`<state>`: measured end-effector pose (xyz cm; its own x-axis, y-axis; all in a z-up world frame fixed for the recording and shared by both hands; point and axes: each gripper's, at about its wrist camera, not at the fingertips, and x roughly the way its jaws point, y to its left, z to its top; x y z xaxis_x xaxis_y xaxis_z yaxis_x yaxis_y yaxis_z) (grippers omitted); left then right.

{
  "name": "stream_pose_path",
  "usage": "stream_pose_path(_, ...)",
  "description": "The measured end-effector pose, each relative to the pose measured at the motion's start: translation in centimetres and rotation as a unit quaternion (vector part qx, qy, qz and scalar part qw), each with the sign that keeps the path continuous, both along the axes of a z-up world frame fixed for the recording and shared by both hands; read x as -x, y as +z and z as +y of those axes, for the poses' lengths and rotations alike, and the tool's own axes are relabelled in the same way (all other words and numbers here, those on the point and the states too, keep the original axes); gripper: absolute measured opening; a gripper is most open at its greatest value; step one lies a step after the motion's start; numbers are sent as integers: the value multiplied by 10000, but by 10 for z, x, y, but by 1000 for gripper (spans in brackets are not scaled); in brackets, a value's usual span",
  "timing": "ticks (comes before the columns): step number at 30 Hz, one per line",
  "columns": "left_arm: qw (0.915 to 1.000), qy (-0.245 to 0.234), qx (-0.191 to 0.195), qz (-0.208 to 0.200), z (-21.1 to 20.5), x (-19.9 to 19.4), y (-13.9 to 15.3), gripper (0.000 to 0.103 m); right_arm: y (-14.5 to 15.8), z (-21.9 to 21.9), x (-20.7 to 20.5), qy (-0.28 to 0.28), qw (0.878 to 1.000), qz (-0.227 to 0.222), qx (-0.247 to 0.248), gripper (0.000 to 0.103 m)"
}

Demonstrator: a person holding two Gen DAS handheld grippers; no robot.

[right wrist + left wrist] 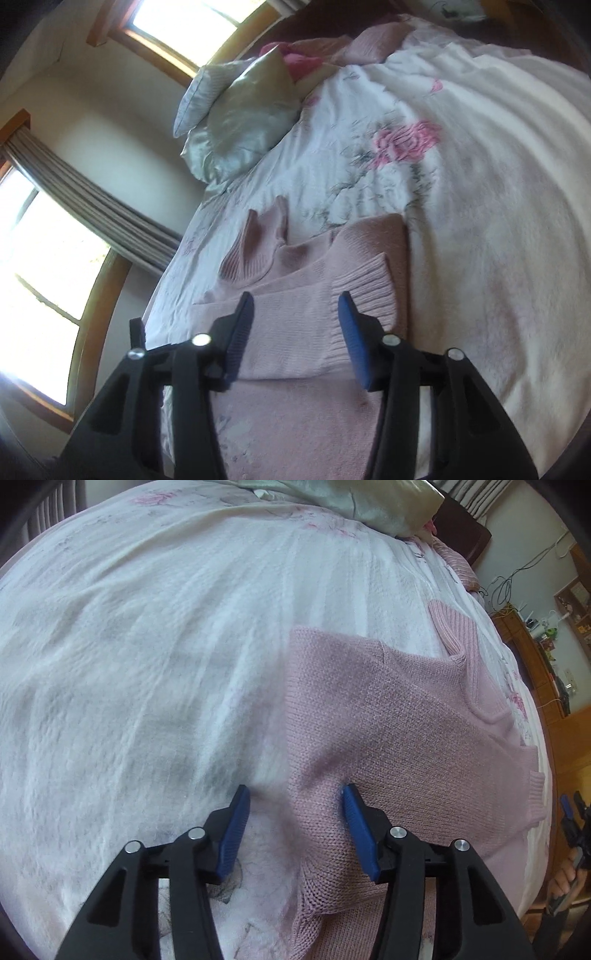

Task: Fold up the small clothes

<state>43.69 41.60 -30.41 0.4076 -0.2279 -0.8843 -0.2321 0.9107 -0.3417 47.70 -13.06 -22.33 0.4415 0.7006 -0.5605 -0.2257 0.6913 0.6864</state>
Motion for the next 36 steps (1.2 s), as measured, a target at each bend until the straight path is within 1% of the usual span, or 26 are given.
stream_pose_path(1,10000,47,79,-12,3,2,0,54,-11,6,-7,163,9995,267,82,60)
stream_pose_path(2,9999,106,121,-15,6,4,3,54,-27,9,-15,163,9977,565,322,59)
stream_pose_path(3,9998,166,61,-36,8,6,9,54,-44,10,-22,139,9937,869,699,50)
stream_pose_path(4,9997,173,-52,-160,8,8,21,53,-59,8,-29,65,9863,1168,1165,35)
stream_pose_path(5,9992,95,-108,-379,8,9,37,53,-60,3,-32,-30,9840,1219,1296,17)
stream_pose_path(6,9981,-15,-130,-599,7,7,52,54,-52,0,-33,7,9870,1100,1171,26)
stream_pose_path(8,9936,-286,104,-1089,5,-7,83,63,-20,3,-39,140,9937,603,933,29)
stream_pose_path(10,9859,-620,570,-1447,-2,-41,101,83,2,17,-59,297,9963,469,651,29)
stream_pose_path(11,9811,-769,903,-1530,-7,-62,104,86,8,28,-75,365,9967,498,520,29)
stream_pose_path(13,9750,-938,1498,-1346,-24,-115,97,87,11,56,-109,486,9962,574,435,29)
stream_pose_path(14,9741,-917,1676,-1211,-33,-140,91,87,9,70,-126,519,9957,612,461,29)
stream_pose_path(16,9730,-955,1834,-1028,-55,-181,78,87,0,104,-161,593,9943,748,467,29)
stream_pose_path(18,9716,-1150,1895,-832,-77,-214,64,87,-11,133,-190,630,9936,747,568,39)
stream_pose_path(19,9718,-1230,1868,-745,-87,-226,57,87,-16,147,-202,642,9935,737,592,41)
stream_pose_path(23,9776,-1379,1550,-344,-111,-258,24,87,-41,184,-233,667,9924,803,644,46)
stream_pose_path(26,9763,-1358,1614,-481,-112,-263,14,86,-56,201,-248,718,9912,803,767,46)
stream_pose_path(27,9748,-1363,1673,-575,-111,-263,15,84,-59,204,-249,737,9912,773,788,46)
stream_pose_path(28,9731,-1415,1695,-649,-113,-264,16,68,-62,208,-251,765,9911,757,778,46)
stream_pose_path(29,9733,-1470,1638,-652,-115,-265,17,54,-65,211,-253,783,9911,751,772,46)
stream_pose_path(30,9744,-1488,1555,-656,-117,-265,17,43,-68,213,-255,780,9911,752,777,46)
stream_pose_path(31,9739,-1544,1520,-672,-117,-266,18,34,-70,215,-256,789,9911,752,758,46)
stream_pose_path(32,9748,-1577,1418,-696,-118,-265,19,30,-71,216,-256,802,9911,736,768,40)
stream_pose_path(33,9752,-1572,1365,-755,-118,-263,21,22,-71,216,-254,807,9911,688,809,27)
stream_pose_path(34,9754,-1531,1368,-809,-115,-260,24,15,-69,215,-252,829,9907,638,869,17)
stream_pose_path(35,9755,-1488,1365,-874,-112,-258,28,13,-65,213,-249,823,9910,574,884,11)
stream_pose_path(36,9750,-1453,1388,-953,-109,-256,34,9,-59,208,-244,792,9920,501,848,10)
